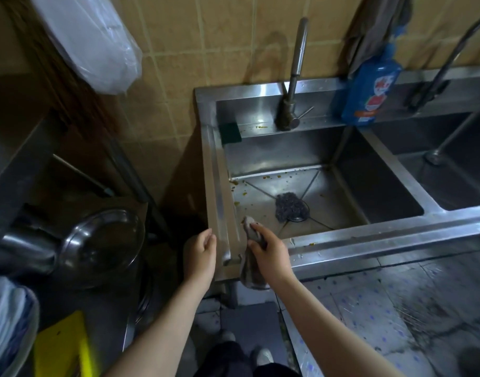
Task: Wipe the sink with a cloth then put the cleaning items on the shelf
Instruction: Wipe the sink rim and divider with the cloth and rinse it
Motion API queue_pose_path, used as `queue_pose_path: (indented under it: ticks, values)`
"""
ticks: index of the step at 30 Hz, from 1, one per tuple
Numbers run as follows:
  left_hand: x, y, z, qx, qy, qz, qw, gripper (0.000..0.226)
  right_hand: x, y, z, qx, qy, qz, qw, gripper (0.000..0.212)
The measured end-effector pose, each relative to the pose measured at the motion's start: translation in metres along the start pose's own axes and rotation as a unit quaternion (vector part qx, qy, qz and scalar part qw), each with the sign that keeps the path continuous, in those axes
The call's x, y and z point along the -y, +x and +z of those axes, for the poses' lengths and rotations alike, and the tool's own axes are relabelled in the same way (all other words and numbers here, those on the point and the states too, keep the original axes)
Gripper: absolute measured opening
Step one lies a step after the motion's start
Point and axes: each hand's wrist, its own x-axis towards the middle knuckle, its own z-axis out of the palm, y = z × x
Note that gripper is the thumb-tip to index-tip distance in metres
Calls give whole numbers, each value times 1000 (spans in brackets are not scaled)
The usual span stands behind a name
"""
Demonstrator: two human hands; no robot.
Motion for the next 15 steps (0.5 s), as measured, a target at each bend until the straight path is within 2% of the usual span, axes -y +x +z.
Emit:
queue_pose_path:
  ticks: [8,11,15]
  values:
    - [6,15,1,82,144,115,979,29,-12,-17,31,-68,-96,11,993,46]
    - [6,27,3,127,198,173,956,30,-17,-19,44,-88,-178,4,980,48]
    - [11,40,10,184,257,263,911,32,-24,-21,63,-94,-314,23,944,47]
